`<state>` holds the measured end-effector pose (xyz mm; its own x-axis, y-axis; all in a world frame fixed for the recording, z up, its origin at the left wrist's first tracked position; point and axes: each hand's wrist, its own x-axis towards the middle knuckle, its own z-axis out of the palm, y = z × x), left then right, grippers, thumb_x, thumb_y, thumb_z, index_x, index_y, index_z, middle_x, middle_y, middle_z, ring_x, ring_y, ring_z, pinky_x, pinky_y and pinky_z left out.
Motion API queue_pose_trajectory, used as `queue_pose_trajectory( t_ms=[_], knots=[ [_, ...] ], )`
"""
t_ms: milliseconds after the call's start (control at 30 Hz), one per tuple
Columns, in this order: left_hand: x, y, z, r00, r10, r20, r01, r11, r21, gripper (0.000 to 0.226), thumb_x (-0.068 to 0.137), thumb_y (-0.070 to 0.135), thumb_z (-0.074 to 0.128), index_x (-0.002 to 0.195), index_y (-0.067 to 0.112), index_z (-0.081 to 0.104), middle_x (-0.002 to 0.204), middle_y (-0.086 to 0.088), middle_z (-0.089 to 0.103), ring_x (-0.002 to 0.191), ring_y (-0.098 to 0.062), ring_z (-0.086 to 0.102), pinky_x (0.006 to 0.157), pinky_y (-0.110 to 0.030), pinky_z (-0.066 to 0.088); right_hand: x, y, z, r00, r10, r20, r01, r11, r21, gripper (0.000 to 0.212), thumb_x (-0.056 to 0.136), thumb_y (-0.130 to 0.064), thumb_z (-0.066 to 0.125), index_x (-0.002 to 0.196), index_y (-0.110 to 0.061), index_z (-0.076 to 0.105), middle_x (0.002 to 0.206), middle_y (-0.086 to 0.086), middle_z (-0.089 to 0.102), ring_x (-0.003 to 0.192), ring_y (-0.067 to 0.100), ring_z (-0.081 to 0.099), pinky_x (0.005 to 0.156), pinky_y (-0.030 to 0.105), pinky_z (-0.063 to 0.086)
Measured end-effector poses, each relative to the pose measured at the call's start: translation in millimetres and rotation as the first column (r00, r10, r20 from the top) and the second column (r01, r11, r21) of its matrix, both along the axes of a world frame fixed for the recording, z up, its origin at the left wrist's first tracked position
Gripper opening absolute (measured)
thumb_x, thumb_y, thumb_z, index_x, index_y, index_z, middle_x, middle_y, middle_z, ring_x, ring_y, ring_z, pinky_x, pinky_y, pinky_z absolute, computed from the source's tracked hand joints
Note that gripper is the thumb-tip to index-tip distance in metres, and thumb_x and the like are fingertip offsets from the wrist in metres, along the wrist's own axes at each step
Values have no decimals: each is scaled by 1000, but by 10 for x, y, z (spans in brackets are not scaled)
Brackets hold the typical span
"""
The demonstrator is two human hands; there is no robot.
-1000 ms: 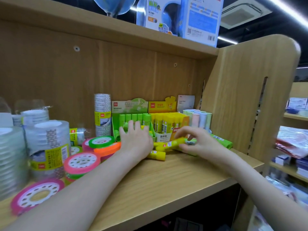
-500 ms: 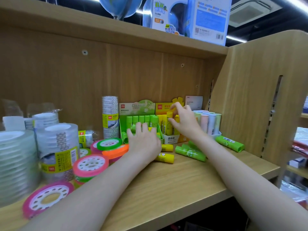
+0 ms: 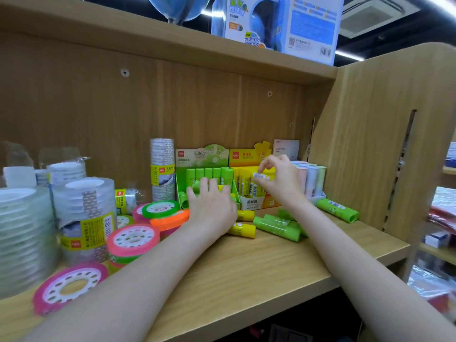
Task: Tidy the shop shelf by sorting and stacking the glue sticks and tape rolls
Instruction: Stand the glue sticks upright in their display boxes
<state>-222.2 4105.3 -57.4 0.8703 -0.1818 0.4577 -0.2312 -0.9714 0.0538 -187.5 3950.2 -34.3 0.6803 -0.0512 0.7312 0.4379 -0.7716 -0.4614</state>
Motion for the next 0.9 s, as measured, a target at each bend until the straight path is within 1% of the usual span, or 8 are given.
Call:
queue_pose_trajectory(
  t_ms=[133,267,333,500,600,667,833,900],
  knots=[
    [3,1,1,1000,2,0,-2,1000,2,39,97,32,31,131,16,42,144,-11,30,137,-28,17,108,-51,20,7,14,-3,996,50,-70,-52,998,-27,18,83,-11,64,101,-14,64,99,1,48,85,14,50,73,20,39],
    [6,1,3,1000,1,0,-1,1000,2,39,97,32,31,130,15,43,145,-11,29,137,-28,16,108,-52,20,-12,83,5,1000,-14,-24,11,994,-105,34,82,-11,68,107,-12,45,73,0,52,68,14,52,59,23,42],
    [8,1,1,1000,3,1,-3,1000,3,39,96,32,32,131,16,42,145,-12,29,137,-28,16,108,-52,20,2,127,4,998,-56,-34,47,975,-218,34,83,-13,67,107,-10,43,77,5,54,75,20,52,66,30,43],
    [7,-4,-4,1000,6,6,-6,1000,1,39,96,32,32,131,16,43,144,-11,30,137,-28,17,108,-51,20,106,174,20,990,-137,22,134,902,-411,26,91,-17,56,114,-3,58,113,12,55,107,26,45,84,31,35],
    [0,2,-2,1000,7,10,-7,1000,-3,39,96,32,32,130,16,43,143,-12,31,137,-28,17,108,-51,20,150,185,-4,957,-246,151,288,770,-569,27,97,-18,44,117,-7,57,120,8,52,114,27,38,88,35,33],
    [-14,-3,-7,1000,2,5,-2,1000,-3,39,96,31,32,130,16,43,144,-11,31,137,-28,16,108,-51,20,170,163,-1,936,-310,167,347,729,-590,25,98,-17,41,116,-10,57,122,5,51,116,26,36,89,37,32],
    [-3,18,0,1000,-4,1,4,1000,-4,39,96,31,31,131,16,42,145,-11,30,138,-28,16,108,-51,19,137,112,-56,955,-296,15,259,810,-526,34,97,-21,45,131,-22,51,128,4,41,119,23,34,93,39,30],
    [-3,20,-7,1000,-7,-1,7,1000,-5,38,96,31,32,130,17,43,144,-11,31,137,-28,16,108,-50,20,61,46,-35,970,-244,-11,221,899,-378,38,96,-24,46,134,-25,49,131,5,40,122,23,34,97,41,31]
  ],
)
